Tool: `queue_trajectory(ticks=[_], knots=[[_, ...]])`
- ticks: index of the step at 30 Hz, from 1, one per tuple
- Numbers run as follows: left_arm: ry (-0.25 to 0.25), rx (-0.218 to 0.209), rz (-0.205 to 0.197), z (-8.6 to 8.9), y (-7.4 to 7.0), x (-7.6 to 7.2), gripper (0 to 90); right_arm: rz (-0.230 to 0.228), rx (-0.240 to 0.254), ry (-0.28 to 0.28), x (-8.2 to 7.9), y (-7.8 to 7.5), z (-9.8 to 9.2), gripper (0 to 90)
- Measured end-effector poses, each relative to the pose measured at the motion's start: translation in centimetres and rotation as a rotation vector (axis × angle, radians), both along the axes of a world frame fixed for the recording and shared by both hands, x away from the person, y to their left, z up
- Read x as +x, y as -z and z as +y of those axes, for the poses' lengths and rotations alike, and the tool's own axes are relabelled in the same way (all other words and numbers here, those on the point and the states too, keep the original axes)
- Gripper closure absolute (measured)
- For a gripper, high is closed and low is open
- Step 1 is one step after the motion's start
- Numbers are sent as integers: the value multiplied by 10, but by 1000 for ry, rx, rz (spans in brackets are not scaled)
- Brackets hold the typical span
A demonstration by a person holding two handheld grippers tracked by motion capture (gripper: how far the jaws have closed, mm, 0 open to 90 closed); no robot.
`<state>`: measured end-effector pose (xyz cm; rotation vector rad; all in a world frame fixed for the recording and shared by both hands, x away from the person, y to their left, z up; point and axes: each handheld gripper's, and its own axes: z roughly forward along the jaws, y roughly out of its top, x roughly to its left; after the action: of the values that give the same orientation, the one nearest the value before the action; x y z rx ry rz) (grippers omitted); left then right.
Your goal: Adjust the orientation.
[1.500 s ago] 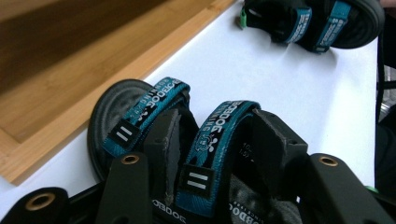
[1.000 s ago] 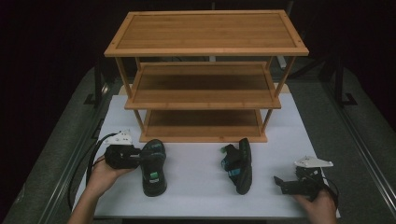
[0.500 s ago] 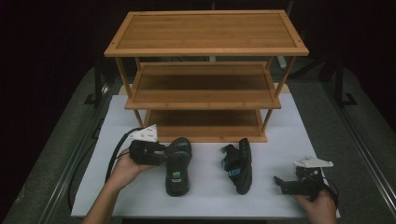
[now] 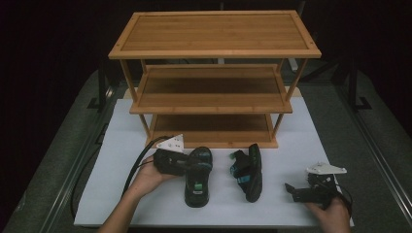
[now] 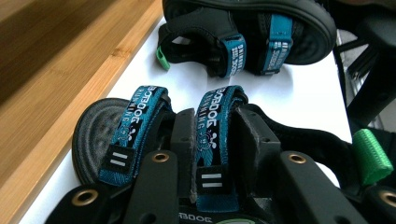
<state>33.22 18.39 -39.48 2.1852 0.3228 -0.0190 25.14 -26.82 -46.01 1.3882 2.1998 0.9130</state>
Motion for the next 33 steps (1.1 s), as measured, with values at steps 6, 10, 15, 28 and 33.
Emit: queue_trajectory(ticks=[6, 10, 15, 28, 33], knots=[[-56, 16, -11, 15, -8, -5, 470, 0, 0, 0, 0, 0, 0, 0], [-114, 4, -20, 32, -12, -12, 381, 1, -2, -1, 0, 0, 0, 0], [-189, 53, -25, 56, -9, -21, 282, 3, -2, 1, 0, 0, 0, 0], [-409, 159, -25, 113, 19, -53, 13, 1, 0, 1, 0, 0, 0, 0], [-473, 194, -17, 132, 32, -63, 0, 1, 0, 1, 0, 0, 0, 0]])
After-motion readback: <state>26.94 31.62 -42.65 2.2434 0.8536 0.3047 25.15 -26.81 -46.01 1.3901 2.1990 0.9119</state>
